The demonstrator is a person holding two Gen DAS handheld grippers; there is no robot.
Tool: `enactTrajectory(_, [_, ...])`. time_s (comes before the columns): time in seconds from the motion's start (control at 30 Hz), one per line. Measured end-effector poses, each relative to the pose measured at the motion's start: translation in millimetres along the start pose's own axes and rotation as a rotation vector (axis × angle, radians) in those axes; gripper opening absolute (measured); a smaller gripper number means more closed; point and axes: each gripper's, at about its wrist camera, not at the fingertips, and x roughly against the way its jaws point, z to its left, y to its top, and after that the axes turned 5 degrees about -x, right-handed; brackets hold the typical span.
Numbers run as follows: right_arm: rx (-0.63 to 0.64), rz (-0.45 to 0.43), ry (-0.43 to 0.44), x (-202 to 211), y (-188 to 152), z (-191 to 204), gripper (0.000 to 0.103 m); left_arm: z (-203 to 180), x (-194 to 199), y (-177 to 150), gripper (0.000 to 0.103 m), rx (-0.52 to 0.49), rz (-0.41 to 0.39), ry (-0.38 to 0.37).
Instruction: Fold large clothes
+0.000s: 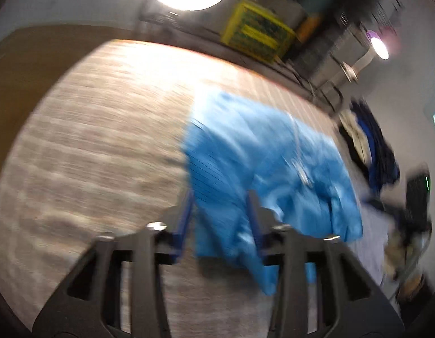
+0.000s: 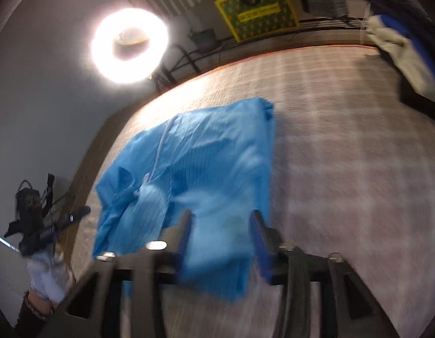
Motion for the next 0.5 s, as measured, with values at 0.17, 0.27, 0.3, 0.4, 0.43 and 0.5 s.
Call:
enactTrajectory(0.17, [-0.105,0.074,0.075,7.7,-24.3,-7.8,0.07,43.5,-16.9,16.0,0.049,0.236,0.035,-0.129])
enactTrajectory(0.27, [-0.115,0.097,0.051,-4.2,-27.3,-8.5,0.061,55.3,-36.6,16.2,0.049,0.343,0.069,-0.19])
enactTrajectory(0.3, [-0.123,0.1,0.044,-8.7,-27.6,-9.2,0.057,56.1,-44.3,17.0,0.049,0.381,0.078,-0.21])
enactTrajectory(0.4, [-0.175,0.13,0.073,-24.0,-27.0,-12.1,0.042,58.5,-55.0,16.0,0.025,0.431,0.088,-0.227])
enactTrajectory(0.43, [-0.176,0.128,0.073,-23.5,-28.2,-11.5,0.037,57.5,-58.9,16.4,0.004,0.424,0.105,-0.221])
enactTrajectory(0.5, [-0.128,0.124,0.053,-23.5,-26.4,-6.5,0.009,51.2,-58.5,10.0,0.003,0.38,0.113,-0.163])
